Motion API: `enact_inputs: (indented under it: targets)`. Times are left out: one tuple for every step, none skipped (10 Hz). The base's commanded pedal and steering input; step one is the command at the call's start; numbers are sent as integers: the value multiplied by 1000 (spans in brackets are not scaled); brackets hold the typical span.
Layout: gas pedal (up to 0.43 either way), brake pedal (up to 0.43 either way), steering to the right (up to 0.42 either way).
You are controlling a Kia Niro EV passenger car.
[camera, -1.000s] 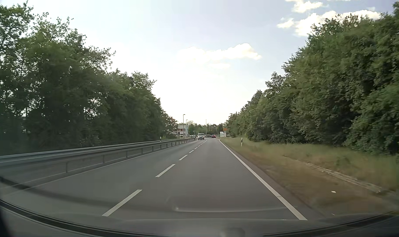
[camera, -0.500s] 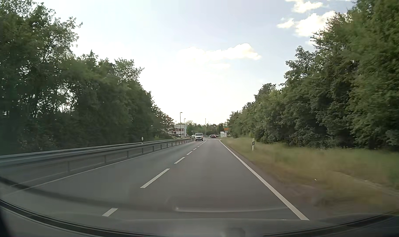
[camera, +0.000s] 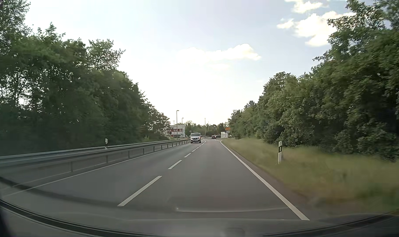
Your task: Follow the waypoints while adhering to traffic rules and regulations
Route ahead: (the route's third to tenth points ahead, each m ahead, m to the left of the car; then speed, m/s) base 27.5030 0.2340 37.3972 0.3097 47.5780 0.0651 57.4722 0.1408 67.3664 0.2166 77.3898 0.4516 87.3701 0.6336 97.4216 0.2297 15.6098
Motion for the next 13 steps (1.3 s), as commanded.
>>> enact_inputs:
  targets:
    - [0, 30, 0]
    - [0, 30, 0]
    - [0, 30, 0]
    - [0, 30, 0]
    - [0, 30, 0]
    - [0, 37, 0]
    - [0, 37, 0]
    - [0, 43, 0]
    - [0, 43, 0]
    - [0, 43, 0]
    - [0, 43, 0]
    - [0, 43, 0]
    - [0, 43, 0]
